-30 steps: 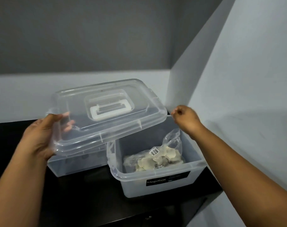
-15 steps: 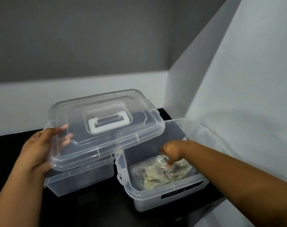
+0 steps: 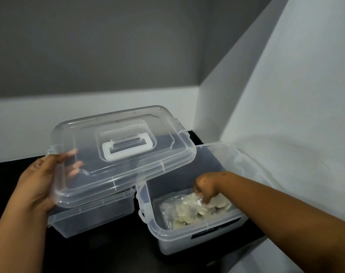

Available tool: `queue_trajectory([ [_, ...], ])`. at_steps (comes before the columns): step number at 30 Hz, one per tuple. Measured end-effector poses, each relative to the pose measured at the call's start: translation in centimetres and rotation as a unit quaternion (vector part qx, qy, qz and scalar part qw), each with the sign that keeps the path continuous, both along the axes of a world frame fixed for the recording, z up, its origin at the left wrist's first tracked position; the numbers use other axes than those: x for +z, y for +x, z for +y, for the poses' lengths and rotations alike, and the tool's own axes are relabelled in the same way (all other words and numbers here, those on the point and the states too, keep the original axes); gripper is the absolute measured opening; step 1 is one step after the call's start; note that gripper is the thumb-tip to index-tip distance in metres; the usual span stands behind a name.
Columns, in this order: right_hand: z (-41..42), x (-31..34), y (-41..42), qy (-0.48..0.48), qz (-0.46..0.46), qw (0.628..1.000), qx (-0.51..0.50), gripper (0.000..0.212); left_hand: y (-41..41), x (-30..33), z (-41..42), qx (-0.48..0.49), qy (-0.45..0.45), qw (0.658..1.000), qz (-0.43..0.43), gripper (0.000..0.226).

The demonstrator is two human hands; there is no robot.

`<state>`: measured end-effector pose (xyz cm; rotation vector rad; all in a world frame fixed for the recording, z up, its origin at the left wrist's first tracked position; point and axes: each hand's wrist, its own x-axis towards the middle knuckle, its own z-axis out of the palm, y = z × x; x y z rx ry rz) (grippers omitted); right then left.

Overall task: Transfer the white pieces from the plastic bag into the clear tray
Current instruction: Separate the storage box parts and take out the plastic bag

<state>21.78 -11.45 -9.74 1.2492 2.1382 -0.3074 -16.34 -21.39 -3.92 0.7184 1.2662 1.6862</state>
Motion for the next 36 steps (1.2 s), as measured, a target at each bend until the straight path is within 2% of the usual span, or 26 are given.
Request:
queue_trajectory([
  [2, -0.3, 0.1, 0.0, -0.020, 0.003, 1.000, -0.012, 0.029, 0.1, 0.0, -0.4, 0.005, 0.003, 1.000, 0.001, 0.010],
  [3, -0.4, 0.2, 0.0, -0.021, 0.013, 0.999, -0.021, 0.033, 0.1, -0.1, -0.6, 0.009, 0.005, 1.000, 0.001, 0.009],
  [4, -0.5, 0.3, 0.0, -0.023, 0.023, 0.999, -0.030, 0.040, 0.1, -0.2, -0.8, 0.013, 0.006, 1.000, -0.001, 0.008],
  [7, -0.5, 0.3, 0.3, -0.046, 0.030, 0.996, -0.064, 0.082, 0.0, -0.4, -1.4, 0.017, 0.004, 1.000, -0.003, 0.009],
  [8, -0.6, 0.5, 0.3, -0.053, 0.016, 0.996, -0.063, 0.084, -0.1, -0.5, -1.6, 0.017, 0.003, 1.000, -0.003, 0.009],
  [11, -1.0, 1.3, 0.4, -0.073, -0.001, 0.996, -0.048, 0.044, -0.3, -0.6, -2.3, 0.007, -0.004, 1.000, -0.015, 0.014],
  [14, -1.1, 2.5, 0.7, -0.049, 0.030, 0.997, -0.047, 0.046, -0.5, -0.5, -2.7, 0.007, -0.008, 1.000, -0.014, 0.014],
  [18, -0.8, 5.2, 2.2, 0.008, 0.094, 0.993, -0.074, 0.025, -0.4, 0.2, -3.4, -0.002, -0.003, 1.000, -0.019, 0.011],
  [20, -0.8, 7.4, 3.2, 0.037, 0.130, 0.986, -0.095, 0.025, -0.5, 0.9, -3.9, -0.012, -0.010, 1.000, -0.025, 0.019],
  [23, -0.7, 10.9, 5.0, 0.079, 0.196, 0.968, -0.134, 0.020, -0.9, 2.0, -4.7, -0.035, -0.029, 0.999, -0.017, 0.044],
  [27, -0.7, 16.4, 7.8, 0.147, 0.261, 0.937, -0.179, 0.029, -0.9, 2.5, -5.9, -0.045, -0.004, 0.998, -0.034, 0.042],
  [30, -0.8, 20.0, 9.9, 0.194, 0.293, 0.909, -0.223, 0.042, 0.0, 2.0, -6.5, -0.045, -0.009, 0.998, -0.041, 0.060],
  [33, -1.1, 22.6, 10.8, 0.228, 0.307, 0.892, -0.240, 0.042, 1.4, 1.4, -6.9, -0.050, -0.035, 0.997, -0.038, 0.054],
  [36, -1.8, 24.5, 10.6, 0.273, 0.271, 0.897, -0.216, 0.038, 4.3, 0.9, -7.0, -0.050, -0.043, 0.997, -0.051, 0.047],
])
